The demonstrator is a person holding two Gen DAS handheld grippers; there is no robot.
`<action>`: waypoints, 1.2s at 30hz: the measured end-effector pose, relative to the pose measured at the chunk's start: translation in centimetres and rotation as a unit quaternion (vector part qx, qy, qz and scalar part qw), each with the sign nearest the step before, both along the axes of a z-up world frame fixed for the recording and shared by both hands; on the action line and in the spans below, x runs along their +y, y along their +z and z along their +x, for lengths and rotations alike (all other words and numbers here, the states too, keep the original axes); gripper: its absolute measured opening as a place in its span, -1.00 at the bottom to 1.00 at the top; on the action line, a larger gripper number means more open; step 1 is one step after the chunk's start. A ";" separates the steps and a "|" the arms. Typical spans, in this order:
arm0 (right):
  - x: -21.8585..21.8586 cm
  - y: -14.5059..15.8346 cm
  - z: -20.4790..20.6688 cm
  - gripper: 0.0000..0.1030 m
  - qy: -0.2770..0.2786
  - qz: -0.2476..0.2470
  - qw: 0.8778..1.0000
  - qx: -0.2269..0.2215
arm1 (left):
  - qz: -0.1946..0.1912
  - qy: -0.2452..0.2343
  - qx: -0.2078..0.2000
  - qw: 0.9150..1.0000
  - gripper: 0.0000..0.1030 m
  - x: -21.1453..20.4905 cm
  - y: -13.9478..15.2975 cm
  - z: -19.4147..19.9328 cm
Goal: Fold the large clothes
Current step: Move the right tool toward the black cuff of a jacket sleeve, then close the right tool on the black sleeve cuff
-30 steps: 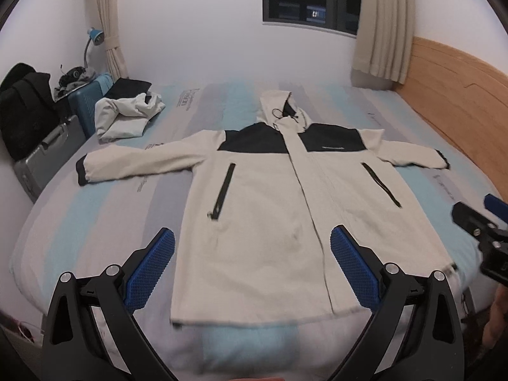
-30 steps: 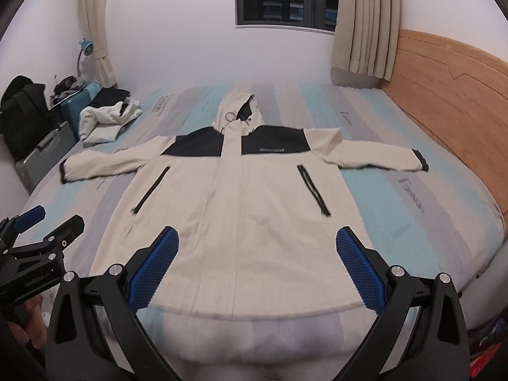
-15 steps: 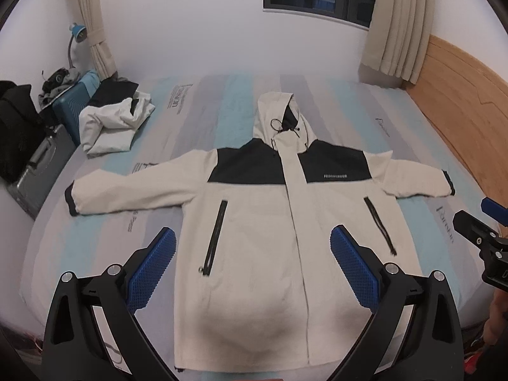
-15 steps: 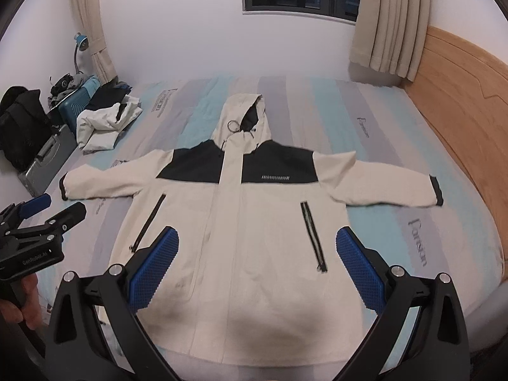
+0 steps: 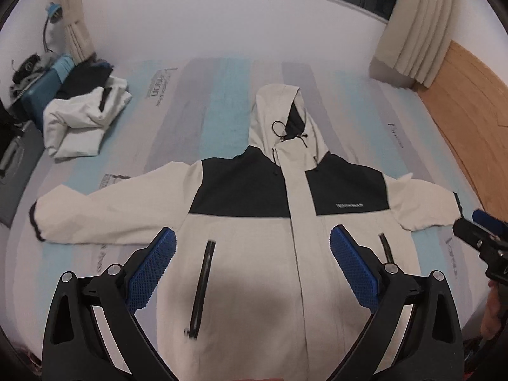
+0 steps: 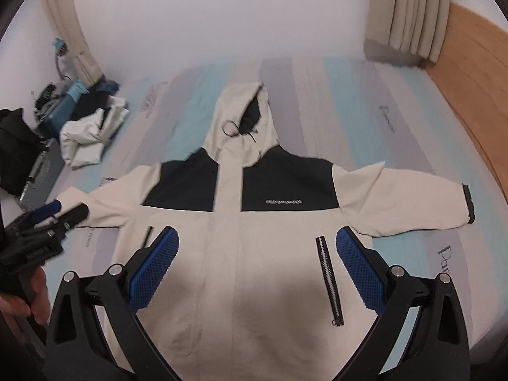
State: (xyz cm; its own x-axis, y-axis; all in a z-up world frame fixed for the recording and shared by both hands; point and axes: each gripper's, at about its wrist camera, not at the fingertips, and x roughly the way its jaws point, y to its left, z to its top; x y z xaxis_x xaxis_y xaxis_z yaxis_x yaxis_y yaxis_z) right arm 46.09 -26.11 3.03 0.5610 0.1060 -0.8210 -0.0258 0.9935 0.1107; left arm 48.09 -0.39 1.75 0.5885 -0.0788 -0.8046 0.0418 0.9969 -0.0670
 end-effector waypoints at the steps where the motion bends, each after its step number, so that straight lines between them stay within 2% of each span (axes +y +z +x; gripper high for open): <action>1: -0.5 -0.7 1.0 0.86 -0.002 -0.005 1.000 0.004 | 0.001 0.000 0.005 1.000 0.86 0.0 -0.7 1.3; 5: -3.4 -2.9 3.2 0.86 -0.015 -0.022 1.000 0.003 | -0.001 -0.004 0.027 1.000 0.86 -0.2 -3.6 5.1; 7: -6.0 -4.3 4.6 0.86 -0.028 -0.026 0.999 0.006 | 0.010 -0.009 0.032 0.999 0.86 -0.4 -4.9 6.6; 11: -10.4 -6.4 7.1 0.86 -0.035 -0.032 0.999 -0.001 | 0.007 -0.006 0.047 0.999 0.86 -0.5 -8.4 9.9; 15: -15.8 -9.1 9.4 0.86 -0.041 -0.039 0.998 -0.011 | 0.010 0.000 0.061 0.998 0.86 -0.8 -11.8 12.6; 18: -20.7 -11.8 10.7 0.86 -0.060 -0.039 0.997 0.010 | 0.012 0.006 0.072 0.997 0.86 -1.2 -14.3 14.4; 22: -27.8 -15.0 11.3 0.86 -0.078 -0.012 0.996 0.049 | 0.022 0.017 0.092 0.995 0.86 -1.7 -17.3 16.5; 26: -36.1 -17.3 10.9 0.86 -0.129 -0.006 0.989 0.073 | 0.044 0.033 0.126 0.991 0.86 -2.0 -19.7 17.9; 28: -39.9 -18.4 10.3 0.86 -0.164 -0.002 0.982 0.091 | 0.055 0.030 0.126 0.990 0.86 -2.4 -20.3 18.3; 32: -44.8 -19.8 9.7 0.86 -0.190 -0.020 0.976 0.101 | 0.070 0.026 0.134 0.988 0.86 -3.0 -21.5 19.0; 36: -49.2 -20.9 9.2 0.86 -0.206 -0.012 0.972 0.112 | 0.050 0.030 0.155 0.986 0.86 -3.1 -22.9 19.6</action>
State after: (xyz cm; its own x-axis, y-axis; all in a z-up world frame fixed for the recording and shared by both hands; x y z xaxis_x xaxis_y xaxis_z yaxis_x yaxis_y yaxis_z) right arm 55.33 -75.32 -17.87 0.3590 -0.1106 -0.9268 0.3970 0.9167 0.0443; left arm 67.66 -3.50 -21.11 0.3140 0.0381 -0.9487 -0.0248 0.9992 0.0319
